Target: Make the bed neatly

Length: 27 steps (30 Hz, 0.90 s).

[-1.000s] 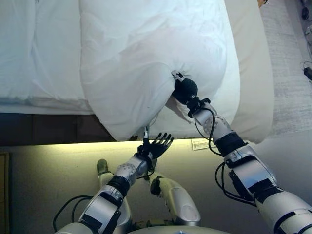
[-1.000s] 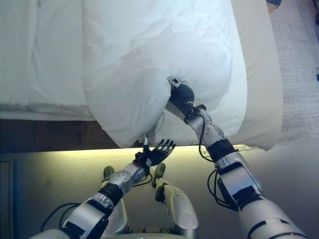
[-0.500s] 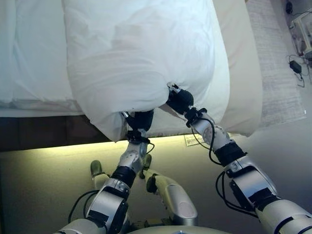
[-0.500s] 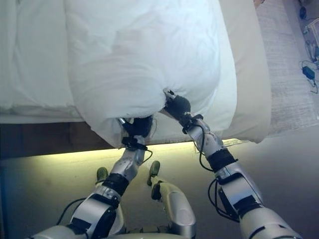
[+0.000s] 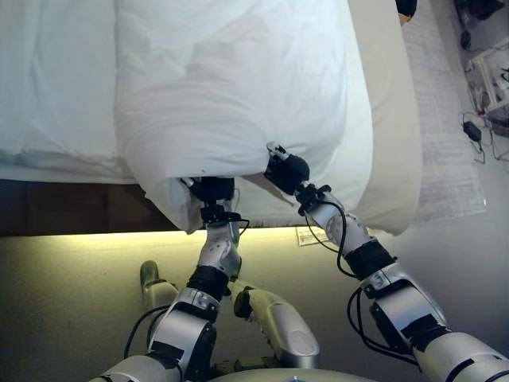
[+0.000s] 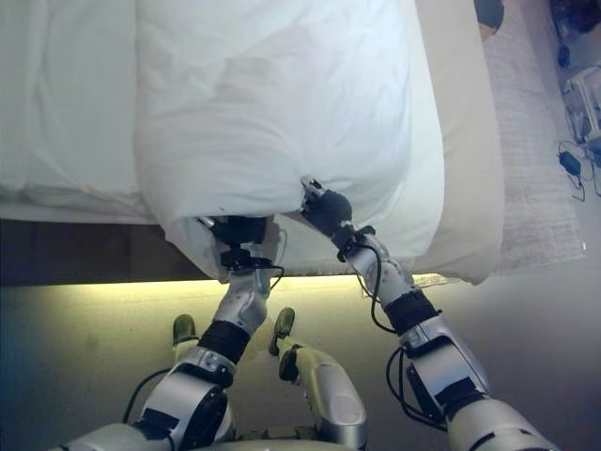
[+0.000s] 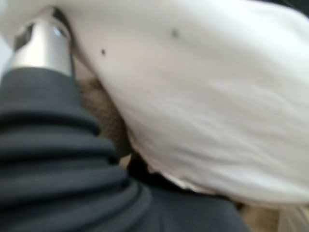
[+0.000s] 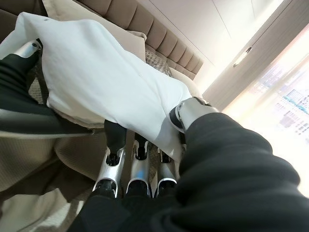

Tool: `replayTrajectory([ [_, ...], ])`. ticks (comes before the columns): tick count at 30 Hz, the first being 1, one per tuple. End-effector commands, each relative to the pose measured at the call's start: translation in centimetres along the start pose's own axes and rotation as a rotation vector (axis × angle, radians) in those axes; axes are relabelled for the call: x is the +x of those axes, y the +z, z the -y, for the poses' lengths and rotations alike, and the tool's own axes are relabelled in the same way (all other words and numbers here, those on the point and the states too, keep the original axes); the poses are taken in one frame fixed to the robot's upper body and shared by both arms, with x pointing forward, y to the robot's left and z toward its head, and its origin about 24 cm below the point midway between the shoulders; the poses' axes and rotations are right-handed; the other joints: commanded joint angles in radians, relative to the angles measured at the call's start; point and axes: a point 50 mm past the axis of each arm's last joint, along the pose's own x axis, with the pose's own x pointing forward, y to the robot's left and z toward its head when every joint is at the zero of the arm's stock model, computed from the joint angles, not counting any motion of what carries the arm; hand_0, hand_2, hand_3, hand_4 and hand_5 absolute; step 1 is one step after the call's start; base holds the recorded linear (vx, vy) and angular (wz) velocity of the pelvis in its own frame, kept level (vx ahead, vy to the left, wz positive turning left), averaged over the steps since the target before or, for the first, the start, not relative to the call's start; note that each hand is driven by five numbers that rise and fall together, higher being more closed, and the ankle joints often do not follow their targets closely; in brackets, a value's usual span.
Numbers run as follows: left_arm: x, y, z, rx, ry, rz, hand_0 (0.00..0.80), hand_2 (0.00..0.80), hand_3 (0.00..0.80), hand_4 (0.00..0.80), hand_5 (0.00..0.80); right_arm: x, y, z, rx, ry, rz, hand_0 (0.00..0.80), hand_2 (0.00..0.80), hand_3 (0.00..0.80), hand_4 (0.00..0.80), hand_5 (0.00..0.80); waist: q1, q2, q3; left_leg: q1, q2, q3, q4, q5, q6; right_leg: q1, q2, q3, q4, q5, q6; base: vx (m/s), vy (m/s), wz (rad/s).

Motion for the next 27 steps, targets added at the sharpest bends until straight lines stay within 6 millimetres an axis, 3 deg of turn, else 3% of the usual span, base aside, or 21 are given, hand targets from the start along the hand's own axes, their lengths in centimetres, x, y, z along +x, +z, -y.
replayTrajectory([
  [1,1.0,-0.6,2.7,-0.047,-0.154,-0.018,0.0,0.0,0.0,0.0,0.0,-0.9,1.3,-0.8,0.04,0.105,0.108,0.8,0.8,0.8,0.8,0.8,0.049,-0.005,-0.097,0.041,0.015,-0.012,-0.059,-0.012,-0.015,0.073,-0.106,0.005,0.071,-0.142,0.133,0.062,0.057,0.14],
  [6,-0.1,0.3,1.5,-0.038,-0.053,0.01,0.0,0.0,0.0,0.0,0.0,-1.0,0.9,0.4,0.068,0.04,0.107,0.8,0.8,0.8,0.8,0.8,0.074,0.014,-0.119,0.086,-0.005,-0.009,-0.102,0.021,-0.008,0.114,-0.132,-0.014,0.047,-0.122,0.136,0.012,0.064,0.13],
  [14,-3.9,1.9,-1.6,-0.024,0.183,0.088,0.0,0.0,0.0,0.0,0.0,-1.6,-0.9,2.3,0.101,-0.119,0.04,0.8,0.8,0.8,0.8,0.8,0.119,0.063,-0.219,0.247,-0.019,-0.002,-0.223,0.034,-0.009,0.24,-0.159,-0.04,-0.002,-0.133,0.157,0.146,0.096,0.15],
  [15,-4.3,2.1,-1.8,-0.023,0.201,0.095,0.0,0.0,0.0,0.0,0.0,-1.7,-1.3,2.6,0.099,-0.141,0.019,0.656,0.656,0.656,0.656,0.656,0.122,0.067,-0.231,0.264,-0.019,0.001,-0.238,0.037,-0.009,0.251,-0.161,-0.043,-0.006,-0.134,0.158,0.114,0.089,0.08],
  [16,-4.8,2.2,-2.1,-0.021,0.219,0.103,0.0,0.0,0.0,0.0,0.0,-1.9,-1.8,2.9,0.094,-0.179,-0.005,0.0,0.0,0.0,0.0,0.0,0.124,0.072,-0.247,0.277,-0.024,0.003,-0.255,0.047,-0.008,0.26,-0.166,-0.047,-0.015,-0.129,0.159,0.122,0.121,0.12],
  [22,-6.5,4.0,-2.7,0.006,0.243,0.146,0.0,0.0,0.0,0.0,0.0,-4.0,-4.5,5.0,0.004,-0.306,-0.187,0.0,0.0,0.0,0.0,0.0,0.116,0.113,-0.32,0.351,-0.044,0.026,-0.337,0.078,-0.007,0.304,-0.185,-0.046,-0.056,-0.122,0.16,0.035,0.163,0.04],
  [25,-6.1,5.3,-2.2,0.019,0.188,0.173,0.0,0.0,0.0,0.0,0.0,-6.3,-6.1,6.7,-0.018,-0.36,-0.287,0.0,0.0,0.0,0.0,0.0,0.099,0.134,-0.338,0.367,-0.057,0.036,-0.355,0.092,-0.007,0.306,-0.195,-0.034,-0.062,-0.117,0.16,-0.048,0.196,0.01],
  [27,-5.5,6.6,-1.3,0.026,0.137,0.206,0.0,0.0,0.0,0.0,0.0,-9.1,-8.0,8.0,0.011,-0.405,-0.364,0.0,0.0,0.0,0.0,0.0,0.078,0.149,-0.351,0.377,-0.067,0.043,-0.365,0.097,-0.004,0.303,-0.201,-0.02,-0.064,-0.117,0.161,-0.07,0.222,-0.01],
])
